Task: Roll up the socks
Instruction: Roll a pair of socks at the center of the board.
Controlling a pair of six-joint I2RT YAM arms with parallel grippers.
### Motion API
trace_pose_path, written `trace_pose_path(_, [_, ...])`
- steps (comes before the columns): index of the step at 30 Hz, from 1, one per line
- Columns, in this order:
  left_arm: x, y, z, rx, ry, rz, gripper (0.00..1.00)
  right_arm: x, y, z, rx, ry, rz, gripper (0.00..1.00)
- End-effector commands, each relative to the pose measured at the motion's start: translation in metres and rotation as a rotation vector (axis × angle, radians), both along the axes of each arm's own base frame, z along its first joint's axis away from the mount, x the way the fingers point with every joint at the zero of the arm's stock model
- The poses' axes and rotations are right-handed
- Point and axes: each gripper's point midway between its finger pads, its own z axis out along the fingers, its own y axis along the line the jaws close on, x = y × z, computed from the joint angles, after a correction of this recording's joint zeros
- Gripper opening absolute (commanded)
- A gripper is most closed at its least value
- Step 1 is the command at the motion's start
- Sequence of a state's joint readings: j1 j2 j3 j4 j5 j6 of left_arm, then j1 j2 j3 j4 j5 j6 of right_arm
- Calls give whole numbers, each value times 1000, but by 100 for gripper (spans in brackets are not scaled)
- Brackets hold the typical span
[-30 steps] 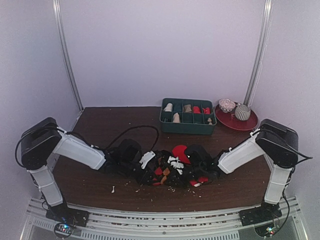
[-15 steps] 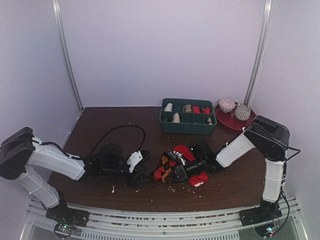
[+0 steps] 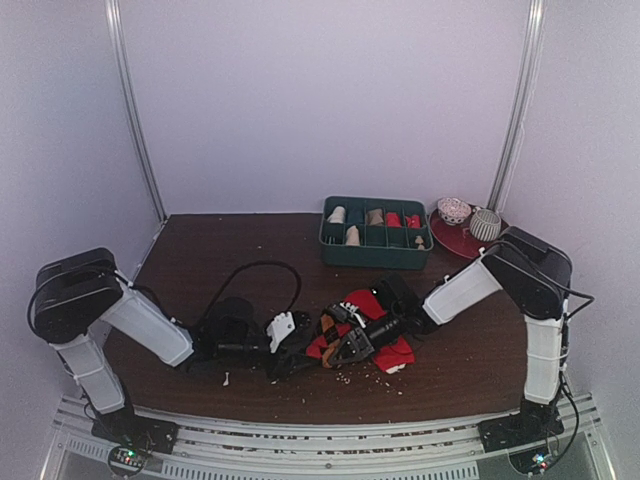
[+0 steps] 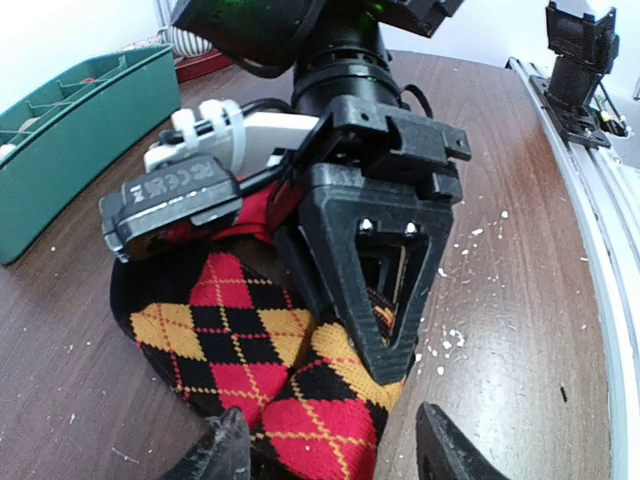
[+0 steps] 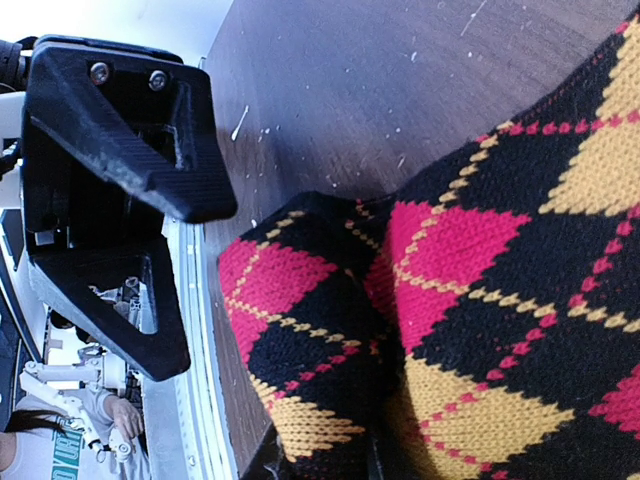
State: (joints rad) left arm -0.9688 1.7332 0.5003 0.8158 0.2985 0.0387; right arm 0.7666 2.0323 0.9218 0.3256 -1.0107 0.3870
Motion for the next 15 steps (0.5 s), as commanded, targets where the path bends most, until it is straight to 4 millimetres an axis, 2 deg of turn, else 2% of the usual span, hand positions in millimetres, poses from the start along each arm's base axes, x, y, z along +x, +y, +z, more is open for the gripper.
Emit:
trace_pose_path(1, [-6,-10,-4,-11,-31,-75,54,-45,-52,-74,-321,215,-3,7])
trace_pose_path(6, [-17,-12,-21,25,35,-128,54,-46,-51,-73,-315,218,14,7])
trace_pose_path(9, [-15,-11,-32,60,57,-118,49,-47,-51,-73,-318,216,27,7])
trace_pose_path(12, [-12,-14,-43,106,84,-115,38,-46,-50,-73,-314,213,31,7])
trace_pose_path(15, [-12,-14,-50,128,115,-110,20,-46,-49,-70,-302,208,32,8])
